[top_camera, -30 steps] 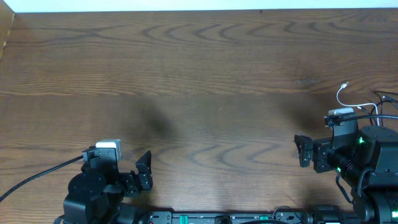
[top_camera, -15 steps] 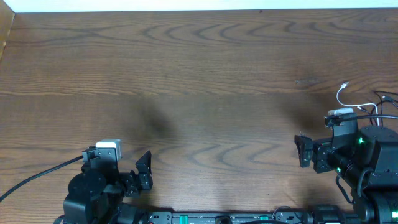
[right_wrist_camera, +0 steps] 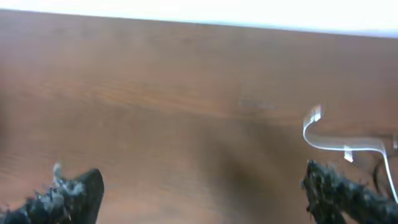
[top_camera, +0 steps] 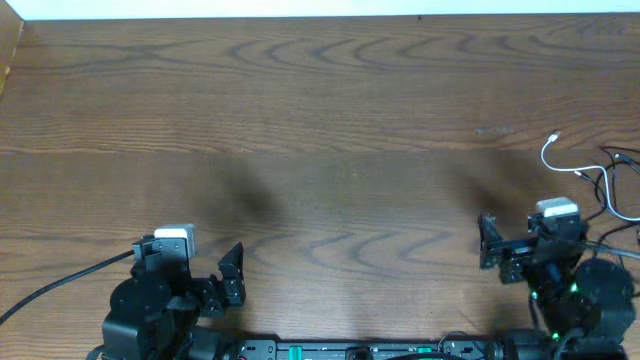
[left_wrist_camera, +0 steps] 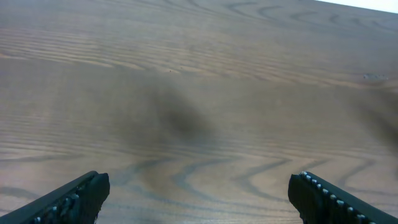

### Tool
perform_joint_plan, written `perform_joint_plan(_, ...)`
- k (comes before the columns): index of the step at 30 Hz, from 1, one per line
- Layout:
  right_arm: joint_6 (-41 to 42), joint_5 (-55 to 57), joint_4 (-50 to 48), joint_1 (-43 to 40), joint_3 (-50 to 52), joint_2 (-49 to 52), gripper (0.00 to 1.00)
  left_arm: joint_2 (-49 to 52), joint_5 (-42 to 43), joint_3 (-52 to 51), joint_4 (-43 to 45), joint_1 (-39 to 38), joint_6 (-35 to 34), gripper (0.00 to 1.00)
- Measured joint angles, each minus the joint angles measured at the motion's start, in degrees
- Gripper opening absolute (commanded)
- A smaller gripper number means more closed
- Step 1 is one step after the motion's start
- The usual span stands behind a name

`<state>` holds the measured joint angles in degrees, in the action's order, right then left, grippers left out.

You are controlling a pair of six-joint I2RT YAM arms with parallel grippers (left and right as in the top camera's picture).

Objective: Untangle cables

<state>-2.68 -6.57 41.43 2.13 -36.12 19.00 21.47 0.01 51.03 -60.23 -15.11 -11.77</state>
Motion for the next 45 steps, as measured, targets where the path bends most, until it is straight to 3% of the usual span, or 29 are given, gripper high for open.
perform_joint_plan(13, -0.1, 0.0, -30.7, 3.0, 23.3, -17.0, 0.99, 0.0, 0.0, -0.1, 0.0, 0.0, 0.0, 0.96)
perform_joint_plan(24, -0.1, 1.0, -50.4, 3.0, 34.2, -18.4, 0.99, 0.0, -0.2, -0.1, 0.0, 0.0, 0.0, 0.96)
perform_joint_plan(29, -0.1, 3.8, -48.9, 3.0, 35.7, -18.4, 0.99, 0.0, -0.2, -0.1, 0.0, 0.0, 0.0, 0.96)
perform_joint_plan(34, -0.1, 5.3, -38.0, 3.0, 35.7, -18.3, 0.99, 0.0, -0.2, -0.1, 0.0, 0.0, 0.0, 0.96)
perform_joint_plan(45, -0.3, 6.0, -37.4, 3.0, 35.8, -18.3, 0.99, 0.0, -0.2, -0.2, 0.0, 0.0, 0.0, 0.96)
